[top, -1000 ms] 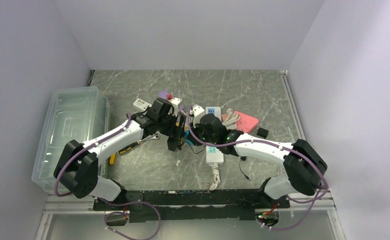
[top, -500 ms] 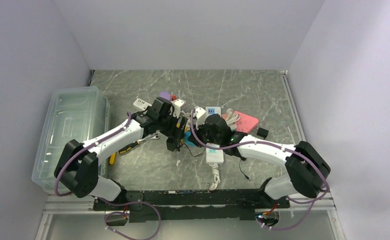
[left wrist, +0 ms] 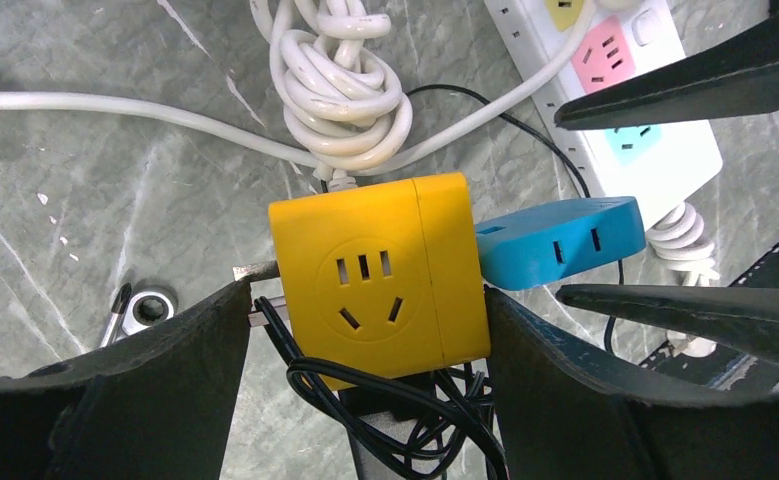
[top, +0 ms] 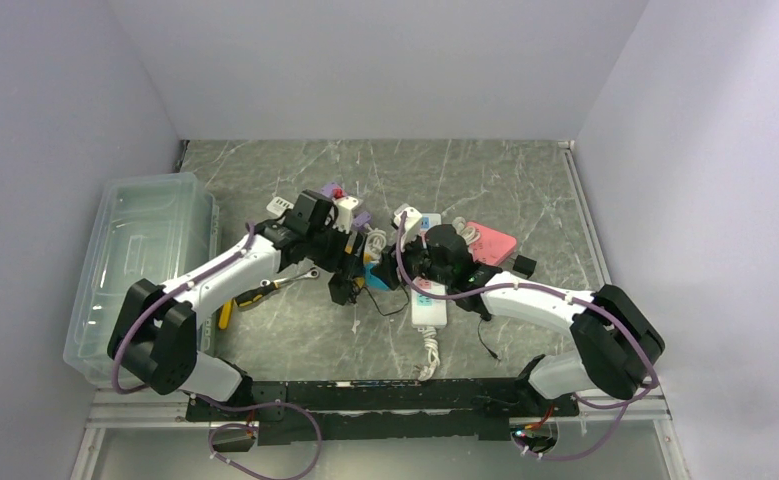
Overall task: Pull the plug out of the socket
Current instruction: Remove the plug from the socket.
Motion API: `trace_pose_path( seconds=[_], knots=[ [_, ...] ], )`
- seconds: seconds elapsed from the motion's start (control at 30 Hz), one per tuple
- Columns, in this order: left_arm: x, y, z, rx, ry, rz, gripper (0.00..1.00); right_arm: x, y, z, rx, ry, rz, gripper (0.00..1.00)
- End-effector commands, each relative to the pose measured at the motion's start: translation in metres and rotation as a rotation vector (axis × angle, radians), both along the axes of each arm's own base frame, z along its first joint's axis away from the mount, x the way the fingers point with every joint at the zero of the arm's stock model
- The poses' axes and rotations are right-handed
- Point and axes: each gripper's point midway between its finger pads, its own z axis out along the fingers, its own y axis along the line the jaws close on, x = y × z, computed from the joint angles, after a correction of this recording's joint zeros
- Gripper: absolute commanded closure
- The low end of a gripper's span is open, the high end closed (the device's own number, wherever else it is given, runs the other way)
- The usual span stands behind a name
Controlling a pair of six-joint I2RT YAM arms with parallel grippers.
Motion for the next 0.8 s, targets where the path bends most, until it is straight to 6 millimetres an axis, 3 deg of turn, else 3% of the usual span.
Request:
trace_pose_path(
  seconds=[0.0, 0.17, 0.37, 0.57, 0.67, 0.77],
  knots=[
    [0.005, -0.010, 0.034, -0.147, -0.017, -0.020, 1.00, 0.009, 0.005, 0.023, 0.068, -0.071, -0.004, 0.39],
    [0.007, -0.006, 0.039, -0.192, 0.013, -0.024, 1.00, 0.000, 0.007, 0.029, 0.142, -0.055, 0.054, 0.25],
    [0.003, -0.009, 0.053, -0.275, 0.032, -0.086, 1.00, -0.002, 0.010, 0.024, 0.155, -0.030, 0.083, 0.28],
    [0.001, -0.010, 0.058, -0.306, 0.035, -0.102, 1.00, -0.006, 0.015, 0.024, 0.194, -0.005, 0.111, 0.42],
    [0.002, -0.010, 0.053, -0.303, 0.056, -0.093, 1.00, -0.010, 0.021, 0.025, 0.212, 0.017, 0.148, 0.57],
    [0.001, -0.014, 0.051, -0.320, 0.082, -0.099, 1.00, -0.012, 0.026, 0.022, 0.223, 0.038, 0.170, 0.81]
  ],
)
